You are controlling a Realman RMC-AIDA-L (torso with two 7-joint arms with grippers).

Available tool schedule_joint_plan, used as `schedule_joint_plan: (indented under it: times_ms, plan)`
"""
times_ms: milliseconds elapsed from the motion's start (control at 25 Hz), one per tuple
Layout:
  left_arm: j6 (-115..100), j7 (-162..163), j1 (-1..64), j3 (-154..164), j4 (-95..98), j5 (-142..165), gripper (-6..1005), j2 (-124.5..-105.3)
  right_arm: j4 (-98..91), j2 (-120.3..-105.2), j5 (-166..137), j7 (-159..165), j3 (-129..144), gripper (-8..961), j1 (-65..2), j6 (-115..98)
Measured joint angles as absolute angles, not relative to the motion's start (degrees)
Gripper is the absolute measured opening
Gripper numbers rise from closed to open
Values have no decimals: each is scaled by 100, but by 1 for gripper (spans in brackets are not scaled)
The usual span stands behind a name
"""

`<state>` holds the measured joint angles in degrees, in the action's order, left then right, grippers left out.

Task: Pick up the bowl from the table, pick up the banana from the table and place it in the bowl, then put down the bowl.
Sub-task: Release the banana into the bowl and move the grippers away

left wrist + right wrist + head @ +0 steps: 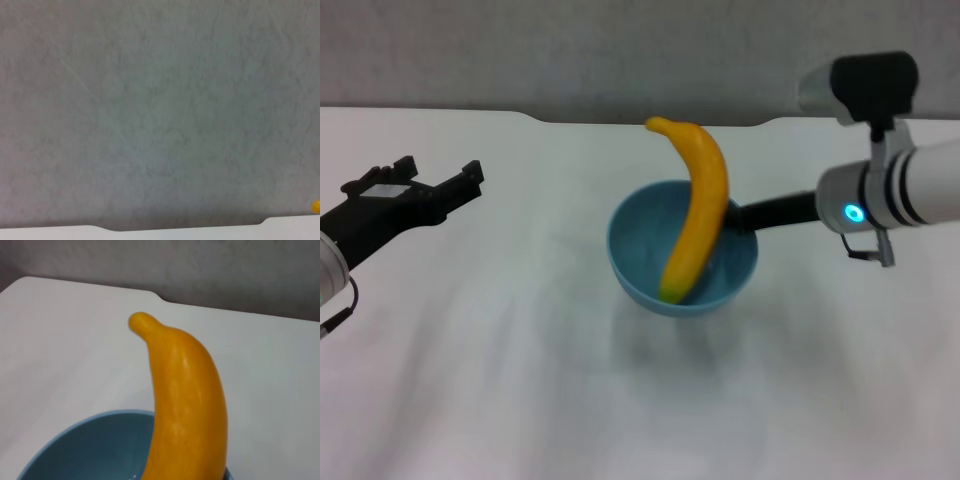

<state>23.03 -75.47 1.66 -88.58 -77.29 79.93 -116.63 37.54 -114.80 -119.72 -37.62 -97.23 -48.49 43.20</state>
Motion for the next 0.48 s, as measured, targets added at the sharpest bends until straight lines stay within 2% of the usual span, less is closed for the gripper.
schedule_joint_plan:
  times_ms: [160,480]
  plan:
    - [2269,-7557,163,-8821,-7720,8038,915,-11676,3141,-11496,-11859,-4041,-9974,42,-5235,4278]
    - [2267,-7558,160,-8793,-7702,8042,916,-11681,2419,-11515,-11593,-4160,-9947,42,-5441,4299]
